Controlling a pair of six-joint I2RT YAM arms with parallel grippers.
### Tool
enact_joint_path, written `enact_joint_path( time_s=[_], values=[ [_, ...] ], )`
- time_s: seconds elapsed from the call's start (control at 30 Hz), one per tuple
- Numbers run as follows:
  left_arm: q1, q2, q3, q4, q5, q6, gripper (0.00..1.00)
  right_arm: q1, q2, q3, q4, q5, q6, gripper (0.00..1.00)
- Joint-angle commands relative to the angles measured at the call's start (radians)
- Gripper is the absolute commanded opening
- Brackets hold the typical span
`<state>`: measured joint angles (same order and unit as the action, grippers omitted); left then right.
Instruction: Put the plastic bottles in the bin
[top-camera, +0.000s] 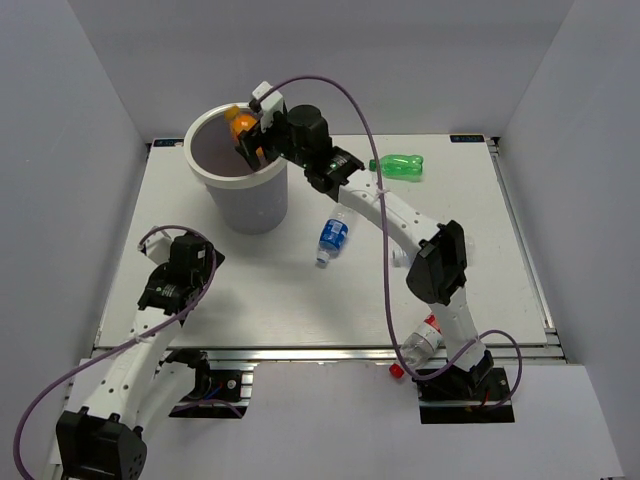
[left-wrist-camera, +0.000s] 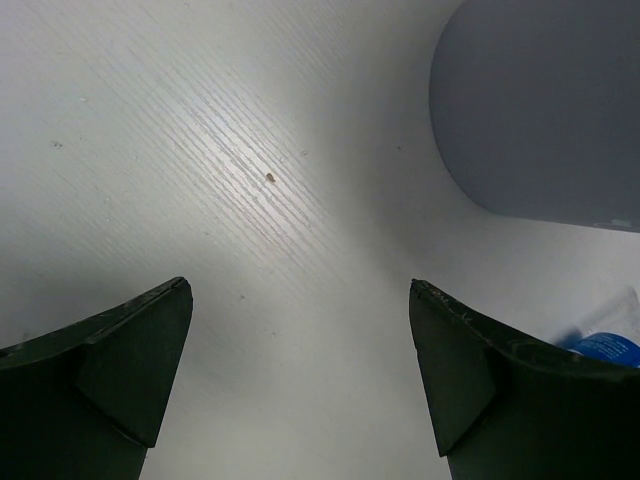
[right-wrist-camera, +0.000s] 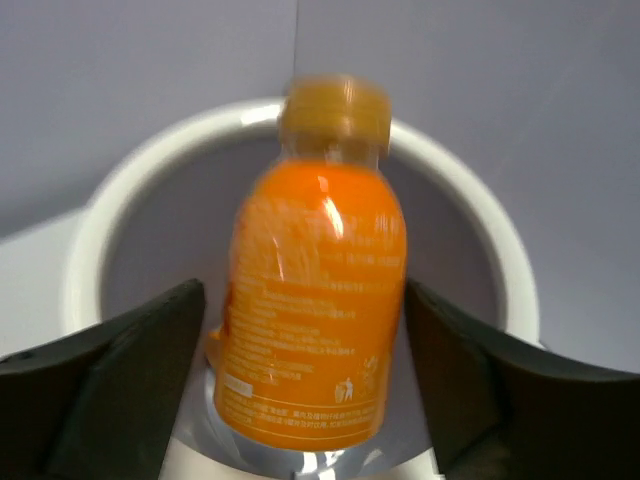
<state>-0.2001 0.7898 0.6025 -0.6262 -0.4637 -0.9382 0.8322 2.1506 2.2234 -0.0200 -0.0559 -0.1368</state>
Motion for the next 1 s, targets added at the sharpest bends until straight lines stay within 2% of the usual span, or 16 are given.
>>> enact_joint_path(
  time_s=[0.0,0.07,0.17,0.3,0.33,0.47,0.5,0.53,0.6,0.67,0.8,0.87,0.93,0.97],
  values=[
    [0.001,0.025,0.043,-0.004,-0.043,-0.022,0.98,-0.005,-0.026,0.07,0.003,-0.009,0.026,0.88],
    [0.001,0.058,0.104,-0.02,-0.073,-0.014,0.98,-0.005,-0.044,0.078,-0.047,-0.03,0.0,0.89],
    [0.001,0.107,0.175,-0.061,-0.153,-0.036,0.98,-0.008,-0.124,-0.005,-0.028,-0.03,-0.03,0.89],
    [0.021,0.153,0.198,0.024,-0.174,-0.017,0.98,-0.039,-0.234,-0.067,-0.061,-0.071,-0.035,0.89],
    [0.062,0.164,0.201,0.045,-0.165,-0.014,0.98,-0.047,-0.256,-0.102,-0.069,-0.071,-0.037,0.89],
    [0.244,0.252,0.249,0.092,-0.032,0.005,0.98,-0.109,-0.386,-0.266,-0.057,-0.088,-0.003,0.89],
    [0.314,0.285,0.276,0.144,0.064,0.03,0.98,-0.143,-0.447,-0.309,-0.037,-0.097,0.003,0.89],
    [0.342,0.304,0.298,0.161,0.094,0.044,0.98,-0.159,-0.478,-0.408,-0.022,-0.101,0.003,0.89],
    [0.388,0.365,0.37,0.189,0.102,0.045,0.98,-0.206,-0.555,-0.505,0.005,-0.082,0.011,0.89],
    [0.413,0.413,0.407,0.219,0.112,0.059,0.98,-0.241,-0.601,-0.635,0.009,-0.047,0.029,0.89],
    [0.456,0.596,0.499,0.382,0.299,0.177,0.98,-0.353,-0.727,-0.823,0.046,0.005,0.089,0.89],
    [0.458,0.744,0.604,0.413,0.414,0.252,0.98,-0.387,-0.759,-0.872,0.054,0.008,0.123,0.89],
    [0.458,0.901,0.713,0.376,0.482,0.298,0.98,-0.424,-0.799,-0.927,0.048,0.011,0.129,0.89],
    [0.458,0.948,0.815,0.353,0.511,0.308,0.98,-0.432,-0.81,-0.947,0.048,0.013,0.118,0.9]
  ],
)
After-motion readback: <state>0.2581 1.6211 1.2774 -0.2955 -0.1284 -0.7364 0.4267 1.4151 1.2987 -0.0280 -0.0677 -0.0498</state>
